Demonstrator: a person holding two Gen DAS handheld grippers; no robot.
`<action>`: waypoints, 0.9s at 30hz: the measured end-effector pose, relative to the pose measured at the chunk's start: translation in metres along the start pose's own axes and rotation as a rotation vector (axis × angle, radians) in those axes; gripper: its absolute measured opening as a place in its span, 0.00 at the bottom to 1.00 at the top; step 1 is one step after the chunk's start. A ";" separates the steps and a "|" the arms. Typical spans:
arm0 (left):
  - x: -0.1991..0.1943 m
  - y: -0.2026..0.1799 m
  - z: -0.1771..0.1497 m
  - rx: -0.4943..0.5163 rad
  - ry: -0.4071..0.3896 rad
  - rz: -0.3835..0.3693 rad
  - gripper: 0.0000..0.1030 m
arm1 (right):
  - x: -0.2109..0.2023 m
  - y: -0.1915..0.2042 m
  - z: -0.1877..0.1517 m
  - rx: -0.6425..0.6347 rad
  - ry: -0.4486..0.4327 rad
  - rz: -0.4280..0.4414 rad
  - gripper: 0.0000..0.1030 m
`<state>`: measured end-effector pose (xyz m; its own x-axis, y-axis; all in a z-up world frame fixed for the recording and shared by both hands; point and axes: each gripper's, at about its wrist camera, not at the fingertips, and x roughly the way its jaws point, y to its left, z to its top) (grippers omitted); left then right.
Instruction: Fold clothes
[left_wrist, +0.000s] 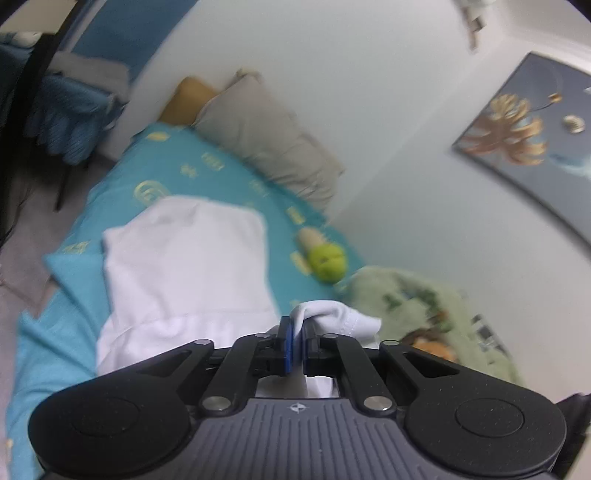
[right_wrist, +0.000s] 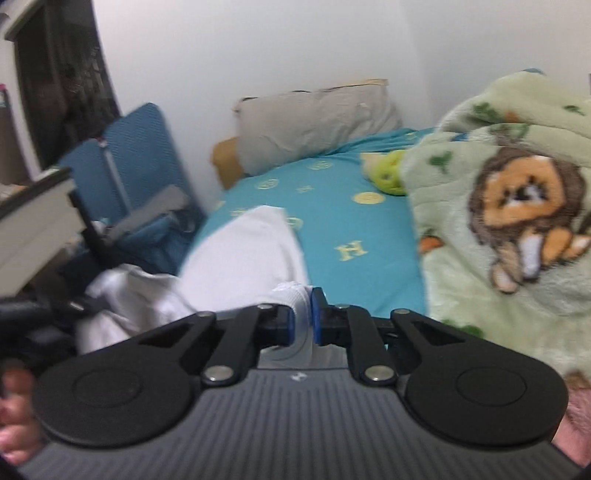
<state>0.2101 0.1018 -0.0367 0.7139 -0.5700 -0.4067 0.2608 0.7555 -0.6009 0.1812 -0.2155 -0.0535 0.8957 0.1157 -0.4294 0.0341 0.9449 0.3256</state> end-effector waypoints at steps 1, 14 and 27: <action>0.003 0.001 -0.001 0.013 0.020 0.032 0.15 | 0.000 -0.001 0.000 0.013 0.006 0.015 0.12; -0.025 -0.055 -0.031 0.415 0.028 0.262 0.80 | 0.006 -0.010 0.000 0.144 0.104 0.130 0.12; 0.033 -0.072 -0.059 0.406 -0.071 0.487 0.86 | -0.005 0.000 -0.001 0.127 0.090 0.178 0.12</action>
<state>0.1764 0.0096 -0.0470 0.8507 -0.1182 -0.5122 0.1114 0.9928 -0.0442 0.1759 -0.2157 -0.0522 0.8497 0.3088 -0.4274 -0.0599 0.8618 0.5037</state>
